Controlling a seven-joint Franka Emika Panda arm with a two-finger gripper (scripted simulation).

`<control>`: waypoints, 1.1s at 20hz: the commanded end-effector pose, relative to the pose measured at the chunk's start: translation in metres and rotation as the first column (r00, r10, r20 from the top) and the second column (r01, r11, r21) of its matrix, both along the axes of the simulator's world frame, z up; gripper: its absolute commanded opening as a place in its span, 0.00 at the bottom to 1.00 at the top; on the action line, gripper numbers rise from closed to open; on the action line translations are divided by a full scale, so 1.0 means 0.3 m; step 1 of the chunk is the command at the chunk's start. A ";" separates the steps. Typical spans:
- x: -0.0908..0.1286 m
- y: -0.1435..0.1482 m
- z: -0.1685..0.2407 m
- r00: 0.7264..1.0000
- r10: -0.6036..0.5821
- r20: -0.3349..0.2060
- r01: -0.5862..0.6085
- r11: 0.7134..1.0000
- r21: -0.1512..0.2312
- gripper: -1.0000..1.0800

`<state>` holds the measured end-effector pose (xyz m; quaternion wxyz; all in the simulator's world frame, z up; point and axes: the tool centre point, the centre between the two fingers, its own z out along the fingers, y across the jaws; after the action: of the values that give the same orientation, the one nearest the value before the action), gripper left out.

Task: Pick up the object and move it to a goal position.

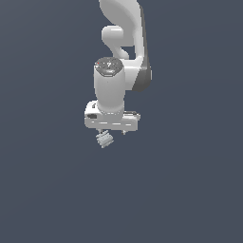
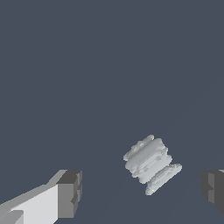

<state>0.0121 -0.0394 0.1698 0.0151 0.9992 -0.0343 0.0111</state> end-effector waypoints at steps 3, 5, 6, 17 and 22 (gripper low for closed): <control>0.002 -0.002 0.006 1.000 0.000 0.003 0.000 1.000 -0.002 0.96; 0.009 -0.007 0.022 1.000 0.000 0.010 0.000 1.000 -0.006 0.96; 0.013 -0.011 0.035 1.000 0.000 0.016 0.000 1.000 -0.010 0.96; 0.024 -0.026 0.065 0.999 0.012 0.031 -0.012 1.000 -0.021 0.96; 0.015 -0.038 0.042 0.998 0.056 0.025 -0.056 0.998 -0.020 0.96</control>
<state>0.0177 -0.0493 0.1848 0.0242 0.9993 -0.0135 0.0254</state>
